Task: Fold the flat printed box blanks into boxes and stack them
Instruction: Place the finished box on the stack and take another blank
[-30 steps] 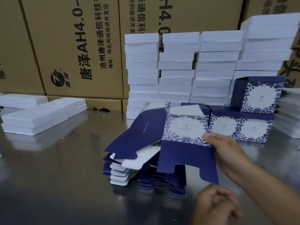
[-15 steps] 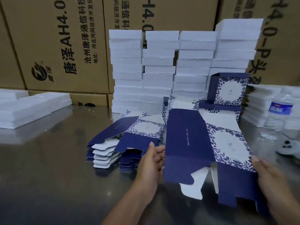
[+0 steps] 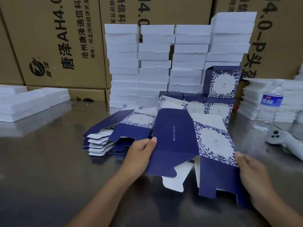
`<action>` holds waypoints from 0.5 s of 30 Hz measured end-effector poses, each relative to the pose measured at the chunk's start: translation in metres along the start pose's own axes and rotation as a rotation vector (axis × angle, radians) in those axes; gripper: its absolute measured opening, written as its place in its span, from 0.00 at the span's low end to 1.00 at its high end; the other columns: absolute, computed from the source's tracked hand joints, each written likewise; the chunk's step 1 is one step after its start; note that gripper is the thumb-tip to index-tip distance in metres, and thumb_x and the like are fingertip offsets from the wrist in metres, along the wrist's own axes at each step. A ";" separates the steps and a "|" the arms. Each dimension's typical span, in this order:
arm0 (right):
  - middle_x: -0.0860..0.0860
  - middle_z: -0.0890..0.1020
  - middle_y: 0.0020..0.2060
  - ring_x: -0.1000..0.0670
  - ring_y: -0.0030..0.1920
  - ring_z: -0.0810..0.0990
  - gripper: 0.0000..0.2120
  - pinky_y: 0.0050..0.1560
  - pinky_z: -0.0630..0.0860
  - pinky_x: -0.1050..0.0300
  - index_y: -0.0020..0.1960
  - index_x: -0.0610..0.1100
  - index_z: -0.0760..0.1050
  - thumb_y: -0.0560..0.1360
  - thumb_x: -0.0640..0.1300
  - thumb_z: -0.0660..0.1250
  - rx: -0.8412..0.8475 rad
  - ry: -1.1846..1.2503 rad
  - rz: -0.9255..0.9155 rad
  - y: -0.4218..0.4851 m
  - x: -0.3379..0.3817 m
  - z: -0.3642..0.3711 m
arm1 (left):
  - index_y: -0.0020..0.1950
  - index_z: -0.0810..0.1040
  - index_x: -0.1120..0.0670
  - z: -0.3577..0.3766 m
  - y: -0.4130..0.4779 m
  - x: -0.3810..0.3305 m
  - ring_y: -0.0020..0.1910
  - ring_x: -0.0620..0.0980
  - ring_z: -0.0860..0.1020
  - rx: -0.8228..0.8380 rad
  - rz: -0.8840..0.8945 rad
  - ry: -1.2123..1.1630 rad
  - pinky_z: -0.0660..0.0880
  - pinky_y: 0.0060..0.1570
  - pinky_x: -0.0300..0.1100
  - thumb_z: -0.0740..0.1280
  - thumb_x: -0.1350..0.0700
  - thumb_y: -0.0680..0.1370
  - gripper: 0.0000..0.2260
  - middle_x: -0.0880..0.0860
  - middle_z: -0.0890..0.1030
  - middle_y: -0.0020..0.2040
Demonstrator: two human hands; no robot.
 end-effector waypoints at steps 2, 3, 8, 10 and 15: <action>0.47 0.80 0.45 0.48 0.46 0.76 0.10 0.50 0.68 0.56 0.50 0.40 0.77 0.81 0.41 0.58 0.016 -0.013 -0.007 -0.001 0.001 0.000 | 0.37 0.68 0.68 -0.002 -0.003 0.000 0.33 0.51 0.68 -0.017 0.022 0.050 0.64 0.37 0.44 0.59 0.47 0.80 0.24 0.56 0.71 0.34; 0.46 0.80 0.45 0.48 0.46 0.76 0.10 0.49 0.68 0.56 0.50 0.41 0.77 0.81 0.41 0.58 0.024 -0.016 -0.010 -0.001 0.001 0.000 | 0.37 0.66 0.67 -0.002 -0.004 0.001 0.32 0.51 0.67 -0.027 0.029 0.065 0.63 0.37 0.44 0.59 0.47 0.81 0.24 0.56 0.70 0.33; 0.50 0.79 0.39 0.54 0.37 0.75 0.09 0.37 0.69 0.61 0.49 0.41 0.76 0.81 0.41 0.57 0.035 -0.028 -0.044 0.000 0.002 -0.001 | 0.39 0.68 0.68 -0.003 -0.004 0.003 0.34 0.51 0.69 -0.015 0.047 0.119 0.65 0.38 0.44 0.58 0.49 0.81 0.23 0.56 0.72 0.35; 0.51 0.79 0.37 0.54 0.35 0.75 0.10 0.36 0.69 0.61 0.48 0.40 0.75 0.81 0.41 0.57 0.045 -0.017 -0.047 -0.001 0.002 -0.001 | 0.38 0.68 0.68 -0.004 -0.005 0.003 0.33 0.50 0.69 -0.017 0.062 0.138 0.65 0.38 0.44 0.58 0.49 0.81 0.22 0.56 0.72 0.34; 0.54 0.79 0.37 0.56 0.35 0.75 0.10 0.35 0.71 0.62 0.48 0.39 0.75 0.81 0.42 0.57 0.063 0.018 -0.085 -0.001 0.003 0.000 | 0.40 0.72 0.68 -0.007 -0.005 0.006 0.35 0.51 0.72 -0.047 0.038 0.059 0.68 0.39 0.43 0.59 0.49 0.81 0.22 0.57 0.75 0.35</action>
Point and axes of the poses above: each hand's wrist, its own y-axis towards the middle knuckle, its own z-axis out of the palm, x = y × z, the point moved 2 cm from there along y, towards the middle knuckle
